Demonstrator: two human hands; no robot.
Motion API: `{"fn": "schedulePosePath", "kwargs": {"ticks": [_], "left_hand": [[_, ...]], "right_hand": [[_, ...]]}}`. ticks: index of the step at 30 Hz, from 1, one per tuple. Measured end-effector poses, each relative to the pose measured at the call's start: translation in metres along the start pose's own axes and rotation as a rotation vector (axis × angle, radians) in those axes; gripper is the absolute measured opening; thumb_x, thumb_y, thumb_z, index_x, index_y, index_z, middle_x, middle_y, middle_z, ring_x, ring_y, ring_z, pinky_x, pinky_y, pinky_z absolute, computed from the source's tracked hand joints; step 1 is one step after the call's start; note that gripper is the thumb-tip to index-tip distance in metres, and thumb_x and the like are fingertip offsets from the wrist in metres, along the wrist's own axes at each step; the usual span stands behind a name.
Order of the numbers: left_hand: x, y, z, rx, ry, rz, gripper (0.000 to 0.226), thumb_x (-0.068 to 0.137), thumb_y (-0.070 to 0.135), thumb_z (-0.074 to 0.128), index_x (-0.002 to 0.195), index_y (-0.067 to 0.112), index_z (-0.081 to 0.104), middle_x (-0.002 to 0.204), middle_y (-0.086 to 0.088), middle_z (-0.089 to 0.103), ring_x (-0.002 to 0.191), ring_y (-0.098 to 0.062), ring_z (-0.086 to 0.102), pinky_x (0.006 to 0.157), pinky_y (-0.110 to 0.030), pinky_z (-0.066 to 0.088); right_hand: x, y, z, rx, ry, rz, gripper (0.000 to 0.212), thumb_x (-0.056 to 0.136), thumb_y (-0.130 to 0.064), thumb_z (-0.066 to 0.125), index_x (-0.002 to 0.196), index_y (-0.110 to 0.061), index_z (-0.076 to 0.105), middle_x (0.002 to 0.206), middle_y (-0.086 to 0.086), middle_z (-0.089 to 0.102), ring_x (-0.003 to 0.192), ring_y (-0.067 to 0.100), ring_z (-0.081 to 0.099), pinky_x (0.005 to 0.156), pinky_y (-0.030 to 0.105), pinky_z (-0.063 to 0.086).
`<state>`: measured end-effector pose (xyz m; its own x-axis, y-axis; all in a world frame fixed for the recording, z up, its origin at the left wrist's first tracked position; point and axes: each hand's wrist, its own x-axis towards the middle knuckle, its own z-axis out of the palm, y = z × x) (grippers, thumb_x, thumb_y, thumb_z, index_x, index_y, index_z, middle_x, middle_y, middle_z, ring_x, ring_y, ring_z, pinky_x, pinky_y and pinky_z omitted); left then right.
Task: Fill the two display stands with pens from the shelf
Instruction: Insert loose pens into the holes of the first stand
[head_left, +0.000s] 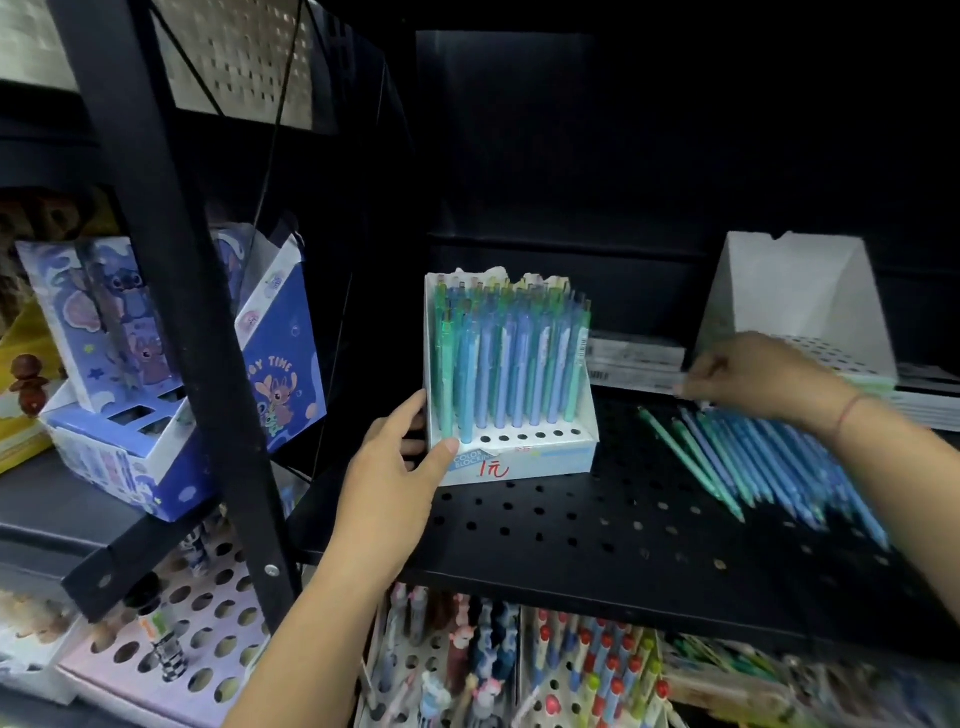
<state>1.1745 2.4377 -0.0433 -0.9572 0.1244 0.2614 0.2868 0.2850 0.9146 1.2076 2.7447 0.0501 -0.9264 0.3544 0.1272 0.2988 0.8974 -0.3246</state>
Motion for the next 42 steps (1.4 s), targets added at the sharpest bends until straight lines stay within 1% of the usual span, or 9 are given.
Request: {"fn": "schedulePosePath", "kwargs": {"ticks": [7, 13, 16, 21, 25, 28, 30, 34, 42], "left_hand": [[0.001, -0.001, 0.002, -0.012, 0.011, 0.0, 0.053, 0.093, 0.029, 0.06, 0.141, 0.042, 0.04, 0.123, 0.01, 0.055, 0.098, 0.001, 0.053, 0.068, -0.011, 0.038], [0.001, -0.002, 0.002, -0.009, 0.012, 0.005, 0.054, 0.093, 0.028, 0.06, 0.141, 0.041, 0.04, 0.125, 0.01, 0.054, 0.096, 0.004, 0.052, 0.067, -0.011, 0.038], [0.001, -0.002, 0.003, -0.005, 0.014, 0.001, 0.054, 0.092, 0.028, 0.061, 0.141, 0.039, 0.04, 0.125, 0.01, 0.054, 0.098, 0.003, 0.053, 0.067, -0.011, 0.037], [0.0, -0.001, 0.002, -0.004, 0.013, 0.006, 0.055, 0.093, 0.027, 0.061, 0.142, 0.037, 0.04, 0.125, 0.011, 0.054, 0.098, 0.004, 0.053, 0.067, -0.01, 0.038], [-0.001, 0.001, 0.002, -0.01, 0.012, 0.004, 0.055, 0.093, 0.027, 0.06, 0.142, 0.038, 0.039, 0.125, 0.011, 0.053, 0.098, 0.004, 0.053, 0.067, -0.01, 0.038], [-0.002, 0.002, 0.002, -0.017, 0.01, 0.004, 0.054, 0.093, 0.026, 0.06, 0.142, 0.038, 0.04, 0.125, 0.012, 0.053, 0.099, 0.004, 0.053, 0.066, -0.01, 0.038], [-0.002, 0.002, 0.002, -0.017, 0.012, 0.005, 0.053, 0.093, 0.026, 0.06, 0.141, 0.038, 0.04, 0.124, 0.012, 0.054, 0.098, 0.004, 0.053, 0.066, -0.01, 0.038], [-0.002, 0.003, 0.002, -0.012, 0.013, 0.004, 0.054, 0.094, 0.026, 0.059, 0.142, 0.038, 0.039, 0.123, 0.012, 0.054, 0.098, 0.003, 0.053, 0.067, -0.01, 0.038], [-0.002, 0.003, 0.002, -0.002, 0.012, 0.003, 0.052, 0.094, 0.027, 0.059, 0.14, 0.04, 0.04, 0.123, 0.013, 0.054, 0.097, 0.006, 0.053, 0.066, -0.01, 0.038]], "right_hand": [[-0.008, 0.018, 0.022, -0.255, -0.182, 0.125, 0.053, 0.082, -0.057, 0.063, 0.066, -0.01, 0.048, 0.067, 0.005, 0.047, 0.058, 0.017, 0.045, 0.052, 0.03, 0.031], [0.003, 0.005, 0.033, -0.204, -0.283, 0.16, 0.077, 0.077, -0.058, 0.068, 0.119, 0.005, 0.06, 0.107, 0.015, 0.067, 0.093, 0.029, 0.064, 0.077, 0.033, 0.05], [0.01, 0.002, 0.032, -0.087, -0.385, 0.172, 0.074, 0.072, -0.047, 0.078, 0.121, 0.005, 0.058, 0.114, 0.018, 0.065, 0.101, 0.031, 0.064, 0.085, 0.036, 0.055], [0.014, -0.006, 0.027, -0.065, -0.508, 0.183, 0.039, 0.074, -0.039, 0.079, 0.074, -0.012, 0.051, 0.084, 0.005, 0.055, 0.072, 0.017, 0.053, 0.056, 0.02, 0.046], [0.017, -0.009, 0.028, -0.078, -0.519, 0.18, 0.056, 0.074, -0.041, 0.078, 0.106, -0.005, 0.049, 0.09, 0.005, 0.049, 0.063, 0.013, 0.043, 0.049, 0.018, 0.042], [0.02, -0.005, 0.029, -0.016, -0.527, 0.17, 0.049, 0.075, -0.037, 0.078, 0.098, -0.003, 0.051, 0.075, 0.011, 0.052, 0.062, 0.014, 0.055, 0.056, 0.021, 0.048], [0.019, -0.002, 0.026, 0.078, -0.497, 0.15, 0.035, 0.079, -0.032, 0.075, 0.078, -0.008, 0.049, 0.066, 0.004, 0.045, 0.057, 0.012, 0.047, 0.053, 0.02, 0.043], [0.013, 0.003, 0.016, 0.215, -0.338, 0.08, 0.03, 0.086, -0.035, 0.067, 0.097, -0.008, 0.066, 0.102, 0.003, 0.056, 0.101, 0.023, 0.053, 0.091, 0.037, 0.045], [-0.031, -0.028, 0.026, 0.654, 0.23, -0.204, 0.009, 0.091, -0.036, 0.057, 0.086, -0.028, 0.058, 0.085, -0.004, 0.064, 0.079, 0.004, 0.06, 0.064, 0.013, 0.043]]}}
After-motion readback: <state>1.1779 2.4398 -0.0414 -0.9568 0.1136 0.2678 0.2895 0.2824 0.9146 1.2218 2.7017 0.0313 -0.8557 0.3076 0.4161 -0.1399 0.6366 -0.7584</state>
